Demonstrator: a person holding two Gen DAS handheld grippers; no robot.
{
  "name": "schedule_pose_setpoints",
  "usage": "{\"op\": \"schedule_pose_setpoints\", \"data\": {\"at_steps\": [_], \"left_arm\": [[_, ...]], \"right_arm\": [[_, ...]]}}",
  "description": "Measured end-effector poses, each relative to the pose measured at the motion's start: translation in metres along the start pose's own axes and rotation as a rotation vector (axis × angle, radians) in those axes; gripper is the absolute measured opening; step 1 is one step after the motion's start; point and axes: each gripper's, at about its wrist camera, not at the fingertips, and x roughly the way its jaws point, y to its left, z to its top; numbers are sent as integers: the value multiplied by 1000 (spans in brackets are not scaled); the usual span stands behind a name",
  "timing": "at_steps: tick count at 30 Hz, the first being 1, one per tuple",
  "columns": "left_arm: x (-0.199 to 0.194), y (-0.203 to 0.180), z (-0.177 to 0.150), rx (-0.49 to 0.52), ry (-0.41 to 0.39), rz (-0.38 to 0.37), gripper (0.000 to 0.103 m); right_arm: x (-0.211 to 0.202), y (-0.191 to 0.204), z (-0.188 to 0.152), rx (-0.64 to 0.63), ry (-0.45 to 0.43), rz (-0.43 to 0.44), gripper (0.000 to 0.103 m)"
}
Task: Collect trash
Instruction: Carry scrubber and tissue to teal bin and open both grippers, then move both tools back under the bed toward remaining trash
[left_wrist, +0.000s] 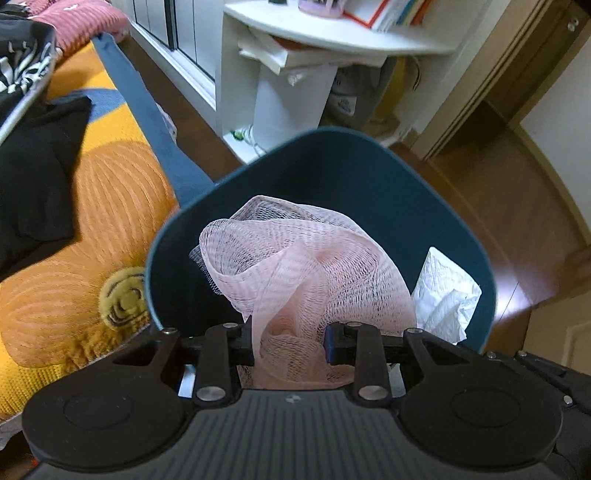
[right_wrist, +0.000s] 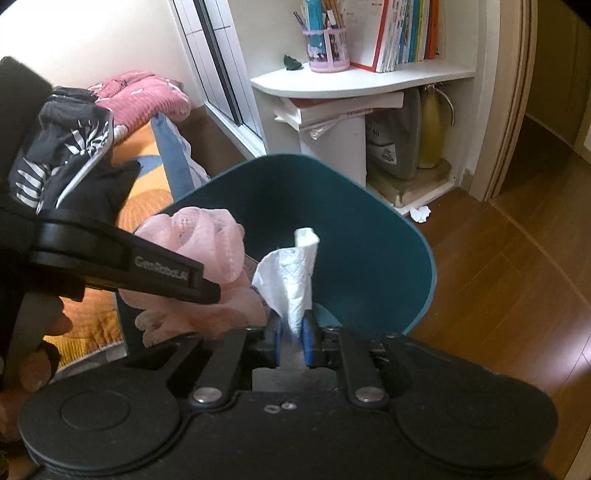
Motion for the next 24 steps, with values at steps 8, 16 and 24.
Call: {"op": "schedule_pose_setpoints", "data": {"at_steps": [8, 16, 24], "left_arm": [[11, -3, -1, 16, 2, 17, 60], [-15, 7, -8, -16, -24, -4, 60], [-77, 35, -30, -41, -92, -3, 60]], "right_arm": [[-2, -1, -6, -16, 1, 3, 26], [-22, 8, -6, -30, -21, 27, 29], [-64, 37, -5, -62, -77, 92, 31]]}}
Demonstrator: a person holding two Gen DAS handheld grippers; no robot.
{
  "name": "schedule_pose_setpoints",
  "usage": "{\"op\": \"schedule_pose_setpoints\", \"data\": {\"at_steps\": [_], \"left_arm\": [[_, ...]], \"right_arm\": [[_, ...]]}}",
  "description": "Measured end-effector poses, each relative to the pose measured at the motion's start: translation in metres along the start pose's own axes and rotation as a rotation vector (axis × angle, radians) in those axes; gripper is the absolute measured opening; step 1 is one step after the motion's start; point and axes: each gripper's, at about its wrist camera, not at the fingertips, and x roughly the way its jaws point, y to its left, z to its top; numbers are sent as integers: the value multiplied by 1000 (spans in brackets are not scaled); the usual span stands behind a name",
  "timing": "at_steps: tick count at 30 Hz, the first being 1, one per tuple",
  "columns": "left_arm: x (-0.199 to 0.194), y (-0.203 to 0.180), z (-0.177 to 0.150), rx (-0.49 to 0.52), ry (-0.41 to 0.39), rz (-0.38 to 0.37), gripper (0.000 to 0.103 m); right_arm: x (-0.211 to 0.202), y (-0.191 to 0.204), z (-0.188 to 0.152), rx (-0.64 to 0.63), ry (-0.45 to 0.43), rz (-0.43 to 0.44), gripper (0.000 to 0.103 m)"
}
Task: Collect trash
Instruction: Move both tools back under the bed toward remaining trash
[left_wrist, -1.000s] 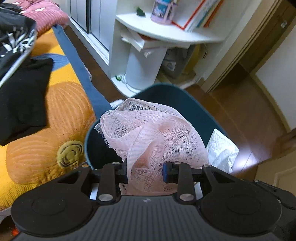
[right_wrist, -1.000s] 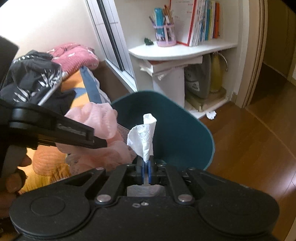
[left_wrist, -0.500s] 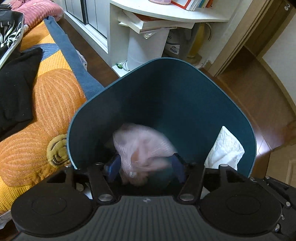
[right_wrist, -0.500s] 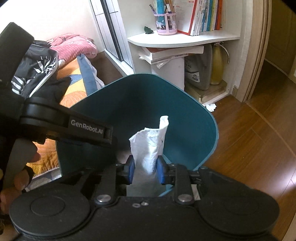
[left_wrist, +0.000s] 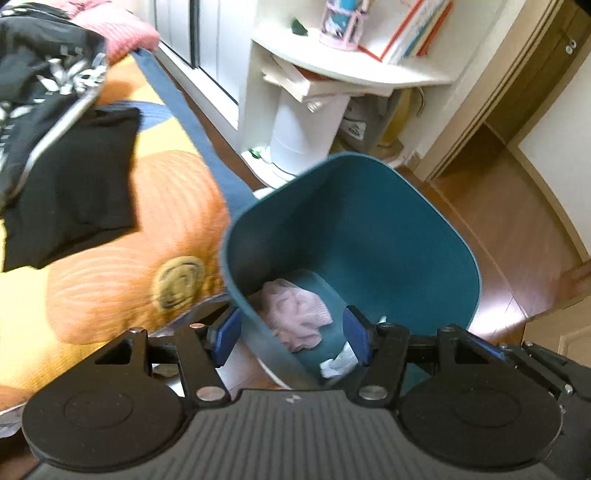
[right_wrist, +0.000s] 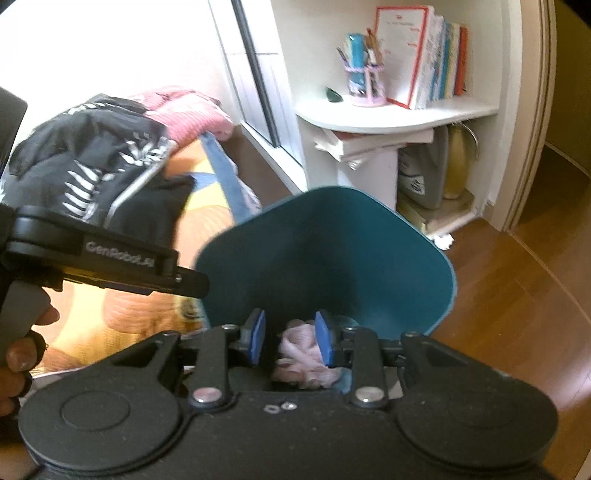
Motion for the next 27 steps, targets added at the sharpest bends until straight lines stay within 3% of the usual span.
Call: {"op": "schedule_pose_setpoints", "data": {"at_steps": [8, 16, 22, 23, 27], "left_arm": [[-72, 45, -32, -48, -79, 12, 60], [-132, 99, -73, -103, -132, 78, 70], [-152, 145, -109, -156, -143, 158, 77], [-152, 154, -117, -175, -142, 158, 81], [-143, 198, -143, -265, -116, 156, 82]], "right_arm": [[-39, 49, -8, -40, -38, 105, 37], [-53, 104, -26, -107, -11, 220, 40], [-40, 142, -53, -159, 60, 271, 41], [-35, 149, -58, -173, 74, 277, 41], [-17, 173, -77, -202, 127, 294, 42]]}}
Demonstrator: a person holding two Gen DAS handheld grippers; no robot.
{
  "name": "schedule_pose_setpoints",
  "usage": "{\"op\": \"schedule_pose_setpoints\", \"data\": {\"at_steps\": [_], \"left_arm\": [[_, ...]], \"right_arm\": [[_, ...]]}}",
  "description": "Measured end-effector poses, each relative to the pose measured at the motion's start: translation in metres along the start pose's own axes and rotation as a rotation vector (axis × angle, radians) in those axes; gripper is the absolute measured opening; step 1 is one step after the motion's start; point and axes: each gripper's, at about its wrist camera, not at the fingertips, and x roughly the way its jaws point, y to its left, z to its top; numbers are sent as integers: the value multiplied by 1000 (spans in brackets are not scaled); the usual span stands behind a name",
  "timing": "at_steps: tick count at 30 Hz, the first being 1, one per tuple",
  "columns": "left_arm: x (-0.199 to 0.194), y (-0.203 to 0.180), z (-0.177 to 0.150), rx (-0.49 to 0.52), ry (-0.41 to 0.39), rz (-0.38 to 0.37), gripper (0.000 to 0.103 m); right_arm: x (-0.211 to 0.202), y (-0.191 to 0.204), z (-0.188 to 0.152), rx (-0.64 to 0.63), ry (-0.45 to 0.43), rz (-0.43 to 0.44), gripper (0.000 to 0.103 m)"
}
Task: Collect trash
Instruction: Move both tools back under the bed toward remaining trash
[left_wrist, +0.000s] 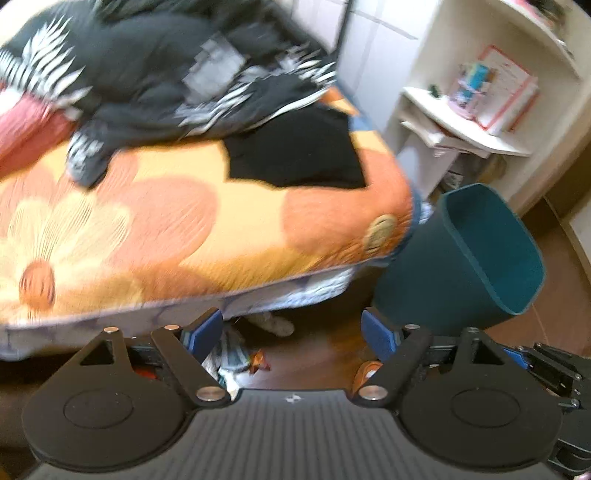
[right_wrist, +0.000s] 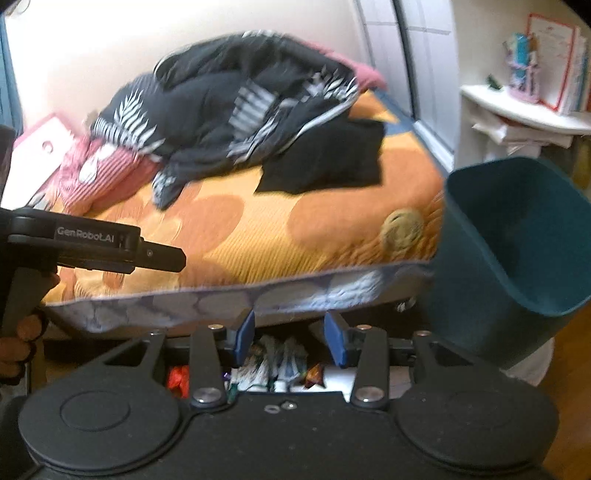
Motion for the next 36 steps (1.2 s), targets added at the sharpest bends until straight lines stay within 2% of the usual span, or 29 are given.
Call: {"op": "schedule_pose_setpoints", "data": {"at_steps": [7, 11, 14, 21, 28, 32, 36], "left_arm": [[48, 92, -34, -131, 117, 71, 86], [80, 148, -62, -166, 197, 155, 86], [101, 186, -78, -157, 252, 205, 86], [155, 251, -90, -73, 364, 277, 86], [218, 287, -119, 57, 478, 306, 86], [254, 312, -139, 14, 542, 311, 86], [287, 333, -161, -25, 603, 338, 86]], "right_arm": [[67, 36, -31, -52, 151, 49, 43], [109, 57, -50, -132, 245, 75, 43], [145, 70, -62, -178, 324, 78, 43], [229, 83, -93, -276, 475, 73, 43], [288, 67, -132, -291, 589, 64, 43], [322, 55, -146, -222, 637, 45, 43], [354, 57, -162, -246, 681, 36, 43]]}}
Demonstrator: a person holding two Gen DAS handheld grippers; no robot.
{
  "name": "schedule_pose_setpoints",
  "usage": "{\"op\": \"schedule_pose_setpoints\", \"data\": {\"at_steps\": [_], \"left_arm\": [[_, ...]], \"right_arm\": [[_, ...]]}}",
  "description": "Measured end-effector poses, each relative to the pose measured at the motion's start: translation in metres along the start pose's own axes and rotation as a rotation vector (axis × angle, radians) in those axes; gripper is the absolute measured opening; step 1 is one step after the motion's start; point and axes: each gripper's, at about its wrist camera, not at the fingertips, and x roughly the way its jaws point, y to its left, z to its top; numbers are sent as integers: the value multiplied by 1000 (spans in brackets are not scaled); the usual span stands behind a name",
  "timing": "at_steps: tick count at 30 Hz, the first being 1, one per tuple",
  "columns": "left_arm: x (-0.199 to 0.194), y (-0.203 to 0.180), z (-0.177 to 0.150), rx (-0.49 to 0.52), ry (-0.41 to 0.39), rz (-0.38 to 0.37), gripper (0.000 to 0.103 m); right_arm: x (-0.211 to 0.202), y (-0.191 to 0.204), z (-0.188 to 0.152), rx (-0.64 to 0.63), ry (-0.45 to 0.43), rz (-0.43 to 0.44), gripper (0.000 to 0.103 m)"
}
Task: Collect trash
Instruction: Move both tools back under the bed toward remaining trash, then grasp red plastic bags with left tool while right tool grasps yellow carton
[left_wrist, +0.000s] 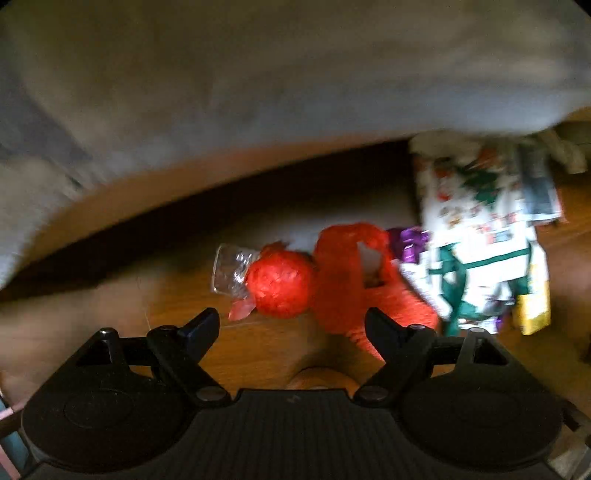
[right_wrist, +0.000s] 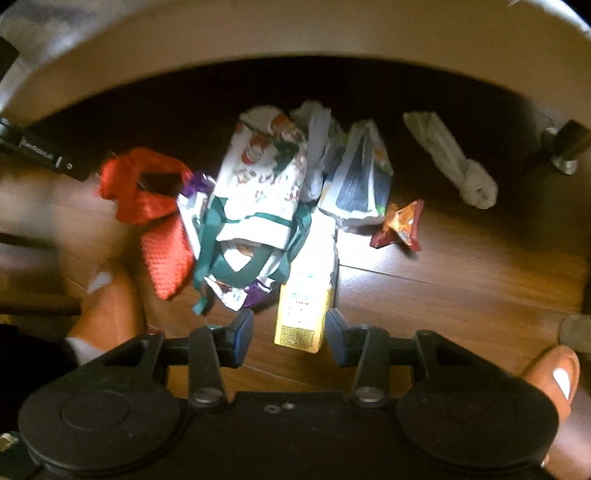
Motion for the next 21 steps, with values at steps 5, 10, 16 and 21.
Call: {"op": "schedule_pose_setpoints", "data": {"at_steps": [5, 10, 16, 21], "left_arm": [[38, 1, 0, 57, 9, 26, 86], [61, 2, 0, 133, -19, 41, 86], [85, -7, 0, 234, -16, 43, 86], [97, -12, 4, 240, -17, 32, 86]], "right_arm": [[40, 4, -2, -92, 53, -7, 43], [64, 3, -10, -119, 69, 7, 43], [82, 5, -7, -123, 38, -33, 47], [92, 7, 0, -133, -2, -109, 50]]}}
